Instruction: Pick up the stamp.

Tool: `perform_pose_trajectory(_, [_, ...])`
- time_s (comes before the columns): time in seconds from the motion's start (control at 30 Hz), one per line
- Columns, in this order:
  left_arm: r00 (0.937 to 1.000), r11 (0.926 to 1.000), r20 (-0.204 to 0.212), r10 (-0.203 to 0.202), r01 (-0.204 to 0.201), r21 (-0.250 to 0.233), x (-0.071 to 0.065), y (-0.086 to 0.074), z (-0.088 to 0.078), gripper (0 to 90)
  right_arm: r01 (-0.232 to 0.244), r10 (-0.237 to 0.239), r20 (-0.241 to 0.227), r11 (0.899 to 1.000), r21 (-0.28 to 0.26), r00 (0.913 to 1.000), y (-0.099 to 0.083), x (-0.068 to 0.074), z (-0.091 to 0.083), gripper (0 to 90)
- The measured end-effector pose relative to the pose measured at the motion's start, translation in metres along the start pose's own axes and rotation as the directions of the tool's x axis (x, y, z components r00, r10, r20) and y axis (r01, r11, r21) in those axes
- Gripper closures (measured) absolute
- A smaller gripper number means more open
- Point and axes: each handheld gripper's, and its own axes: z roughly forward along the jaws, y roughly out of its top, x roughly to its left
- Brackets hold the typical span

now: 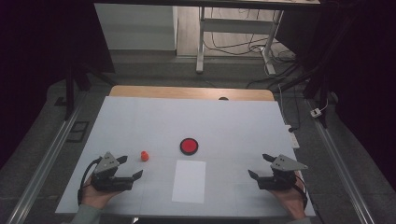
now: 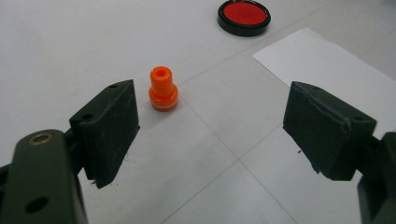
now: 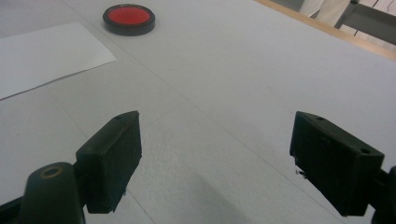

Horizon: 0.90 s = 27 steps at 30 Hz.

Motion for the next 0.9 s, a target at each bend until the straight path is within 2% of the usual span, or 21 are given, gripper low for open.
perform_pose_trajectory(0.13, [0.9998,0.9998,-0.002,0.021,-0.021,0.007,-0.0027,0.0004,0.0015,18.2,-0.004,0.004,-0.019,1.000,0.003,0.9998,-0.0006,-0.0007,0.0015,16.2])
perform_pose_trajectory(0.23, [0.9999,0.9999,-0.004,0.015,-0.015,0.006,-0.0029,-0.0011,0.0004,18.4,-0.014,0.014,-0.031,1.000,-0.002,0.9994,-0.0006,0.0010,0.0025,16.2])
perform_pose_trajectory(0.37, [0.9991,0.9989,0.001,0.043,-0.043,0.018,-0.0058,-0.0025,0.0003,18.5,-0.010,0.010,-0.030,1.000,0.007,0.9995,-0.0010,0.0043,0.0045,16.9])
perform_pose_trajectory(0.47, [0.9991,0.9990,0.005,0.041,-0.041,0.017,-0.0054,-0.0033,0.0000,18.5,-0.004,0.004,-0.023,1.000,0.012,0.9997,0.0005,0.0038,0.0062,17.2])
perform_pose_trajectory(0.63, [0.9993,0.9991,0.003,0.037,-0.037,0.020,-0.0043,-0.0042,-0.0002,18.7,-0.031,0.031,-0.033,0.999,-0.020,0.9990,0.0018,0.0010,0.0077,18.5])
perform_pose_trajectory(0.73, [0.9994,0.9992,0.004,0.036,-0.036,0.020,-0.0043,-0.0044,-0.0010,19.1,-0.022,0.021,-0.028,1.000,-0.009,0.9994,0.0037,0.0008,0.0075,18.5])
perform_pose_trajectory(0.9, [0.9993,0.9992,-0.002,0.037,-0.037,0.016,-0.0057,-0.0011,-0.0009,19.9,-0.039,0.038,-0.040,0.999,-0.031,0.9985,0.0044,0.0027,0.0053,19.6])
